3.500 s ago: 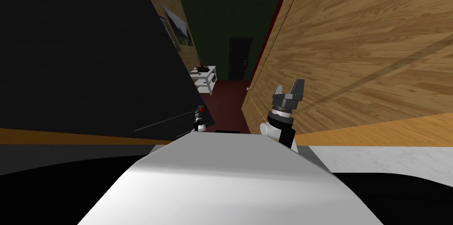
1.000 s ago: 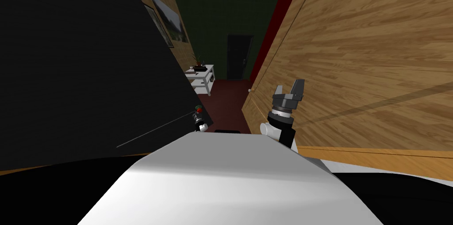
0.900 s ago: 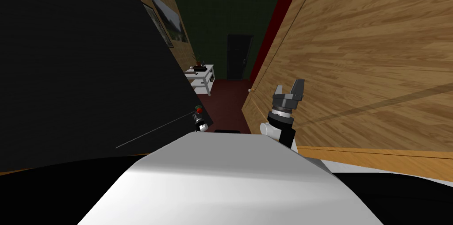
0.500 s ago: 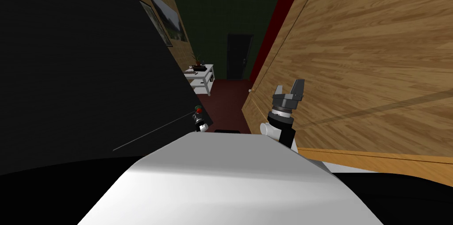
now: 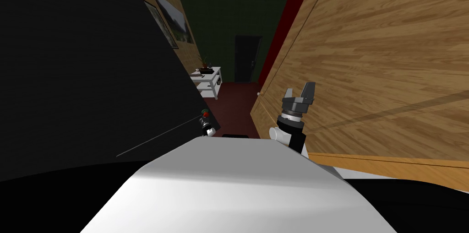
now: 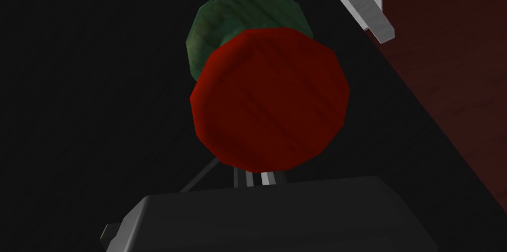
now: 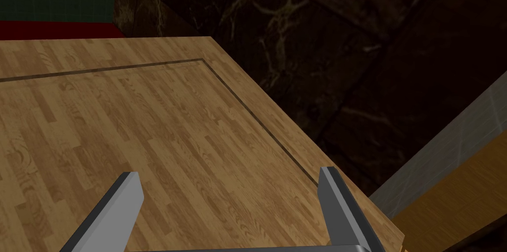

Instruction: Push the door open

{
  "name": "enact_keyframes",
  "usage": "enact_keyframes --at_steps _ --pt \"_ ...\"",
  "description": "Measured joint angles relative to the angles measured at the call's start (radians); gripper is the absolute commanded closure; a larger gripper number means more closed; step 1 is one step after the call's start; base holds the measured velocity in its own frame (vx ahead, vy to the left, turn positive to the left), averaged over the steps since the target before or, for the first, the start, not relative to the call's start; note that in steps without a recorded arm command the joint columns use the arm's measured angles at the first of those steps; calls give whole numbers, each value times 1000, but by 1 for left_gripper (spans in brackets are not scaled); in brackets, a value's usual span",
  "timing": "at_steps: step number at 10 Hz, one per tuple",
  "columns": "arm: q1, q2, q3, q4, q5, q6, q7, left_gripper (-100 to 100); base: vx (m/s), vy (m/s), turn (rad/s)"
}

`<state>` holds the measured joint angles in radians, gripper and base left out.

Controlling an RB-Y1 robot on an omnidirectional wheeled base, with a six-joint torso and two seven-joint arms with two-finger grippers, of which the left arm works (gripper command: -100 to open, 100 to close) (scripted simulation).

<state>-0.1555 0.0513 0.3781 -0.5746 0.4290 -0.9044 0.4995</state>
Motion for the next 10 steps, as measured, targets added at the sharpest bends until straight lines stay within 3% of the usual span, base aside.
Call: enact_keyframes --at_steps 1,4,5,7,10 --pt "-8 1 0 28 2 -21 25 -100 -21 13 -21" --pt "-8 10 4 30 31 -25 80 -100 -83 -17 -64" --pt "4 1 3 7 41 -18 94 -100 -85 -25 -63" --pt "0 4 2 12 64 -19 145 -100 -81 -34 -68" --pt "-22 8 2 48 104 -46 232 -100 -78 -24 -61"
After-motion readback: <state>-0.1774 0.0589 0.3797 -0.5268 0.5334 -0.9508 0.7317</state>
